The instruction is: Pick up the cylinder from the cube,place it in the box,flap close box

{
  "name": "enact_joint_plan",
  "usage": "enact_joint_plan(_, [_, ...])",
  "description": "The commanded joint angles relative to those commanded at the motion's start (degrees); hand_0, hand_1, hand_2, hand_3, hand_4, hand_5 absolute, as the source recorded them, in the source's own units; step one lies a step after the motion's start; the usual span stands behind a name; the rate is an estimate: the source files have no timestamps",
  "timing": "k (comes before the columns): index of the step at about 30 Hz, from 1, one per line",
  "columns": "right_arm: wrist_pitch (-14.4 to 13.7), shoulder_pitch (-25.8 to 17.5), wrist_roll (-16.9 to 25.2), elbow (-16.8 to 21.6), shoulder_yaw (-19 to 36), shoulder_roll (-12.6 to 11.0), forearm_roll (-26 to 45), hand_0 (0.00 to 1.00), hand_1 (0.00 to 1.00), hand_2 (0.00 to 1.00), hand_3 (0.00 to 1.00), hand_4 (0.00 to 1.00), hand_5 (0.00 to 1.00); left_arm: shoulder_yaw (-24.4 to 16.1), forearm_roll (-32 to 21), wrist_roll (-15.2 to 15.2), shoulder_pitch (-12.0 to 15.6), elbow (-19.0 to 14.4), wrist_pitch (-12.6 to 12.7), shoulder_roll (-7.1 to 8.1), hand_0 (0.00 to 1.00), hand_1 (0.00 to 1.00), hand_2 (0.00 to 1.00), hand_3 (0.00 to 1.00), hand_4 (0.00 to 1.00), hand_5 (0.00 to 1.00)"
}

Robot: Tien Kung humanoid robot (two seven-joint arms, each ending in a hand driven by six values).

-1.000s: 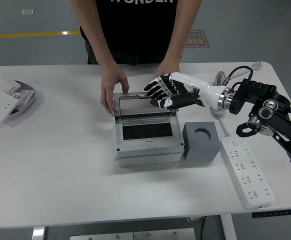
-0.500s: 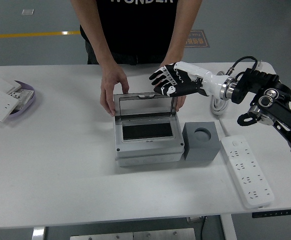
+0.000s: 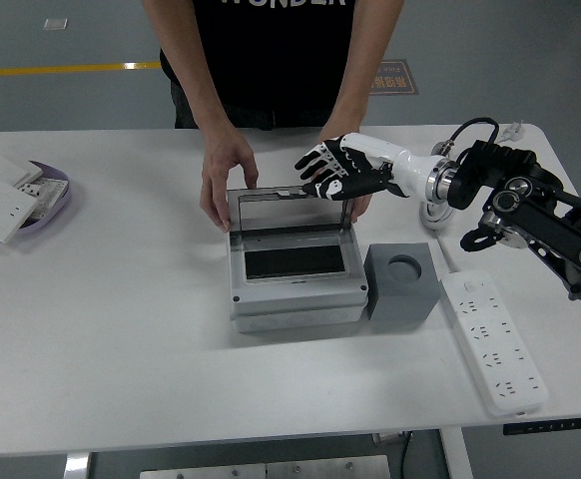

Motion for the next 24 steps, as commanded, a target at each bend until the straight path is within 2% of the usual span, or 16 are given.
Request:
enact_joint_plan(5, [-0.56,-0.94,0.14,1.93,-0.05,-0.73,-0.66,0.703,0.669,0.682,0.688,0.719,0.273,-0.11,0.08,0.05,0.11,-0.03,0.02,-0.10,0.609,0.647,0.612,0.670,0.693,0.119])
enact_joint_plan(12, [-1.89,-2.56,0.35,6.68,-0.08,-2.75,-1.90,0.701,0.668,0.680,0.688,0.721,0.276,-0.52,0.47,0.04,0.32,-0.05,0.03,-0.25,0.609,0.647,0.612,0.670,0.692,0.118])
enact_joint_plan(24, [-3.07,-4.56,0.03,11.61,-1.27,-3.73,-4.62,0.697,0.665,0.679,0.686,0.721,0.278,-1.14,1.20,0.00,0.53,-0.05,0.09,-0.47,0.608,0.645,0.612,0.669,0.692,0.118])
